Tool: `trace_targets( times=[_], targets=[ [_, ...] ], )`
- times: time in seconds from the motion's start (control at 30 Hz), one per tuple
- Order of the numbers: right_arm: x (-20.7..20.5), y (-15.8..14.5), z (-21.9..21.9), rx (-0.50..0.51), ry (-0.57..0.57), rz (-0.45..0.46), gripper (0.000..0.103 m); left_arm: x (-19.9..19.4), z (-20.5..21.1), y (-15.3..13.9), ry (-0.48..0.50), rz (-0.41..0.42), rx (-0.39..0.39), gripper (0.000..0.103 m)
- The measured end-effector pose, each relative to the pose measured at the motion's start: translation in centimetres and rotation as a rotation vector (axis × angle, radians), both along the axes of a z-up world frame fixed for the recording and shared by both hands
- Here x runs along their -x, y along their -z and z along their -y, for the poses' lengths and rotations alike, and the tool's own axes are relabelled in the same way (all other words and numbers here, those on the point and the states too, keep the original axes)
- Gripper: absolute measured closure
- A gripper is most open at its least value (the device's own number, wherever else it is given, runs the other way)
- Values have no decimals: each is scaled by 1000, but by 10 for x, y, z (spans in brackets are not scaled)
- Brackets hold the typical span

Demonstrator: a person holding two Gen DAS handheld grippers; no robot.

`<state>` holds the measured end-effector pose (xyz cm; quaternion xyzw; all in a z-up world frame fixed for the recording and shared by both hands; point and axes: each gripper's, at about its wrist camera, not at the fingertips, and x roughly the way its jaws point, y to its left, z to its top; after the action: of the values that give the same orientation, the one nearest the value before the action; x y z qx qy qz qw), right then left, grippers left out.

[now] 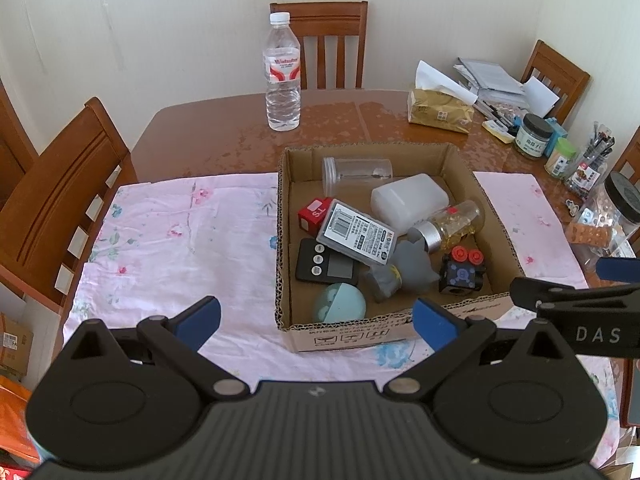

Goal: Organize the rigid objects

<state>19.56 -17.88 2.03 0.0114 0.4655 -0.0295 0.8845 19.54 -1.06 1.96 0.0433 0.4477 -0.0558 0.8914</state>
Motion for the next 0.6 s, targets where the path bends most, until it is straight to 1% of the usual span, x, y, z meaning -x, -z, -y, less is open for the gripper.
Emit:
trace_targets(
  times=[0.6],
  targets=[
    [0, 1, 0, 3, 0, -2, 0, -2, 0, 4, -9, -10, -1, 1]
  ],
)
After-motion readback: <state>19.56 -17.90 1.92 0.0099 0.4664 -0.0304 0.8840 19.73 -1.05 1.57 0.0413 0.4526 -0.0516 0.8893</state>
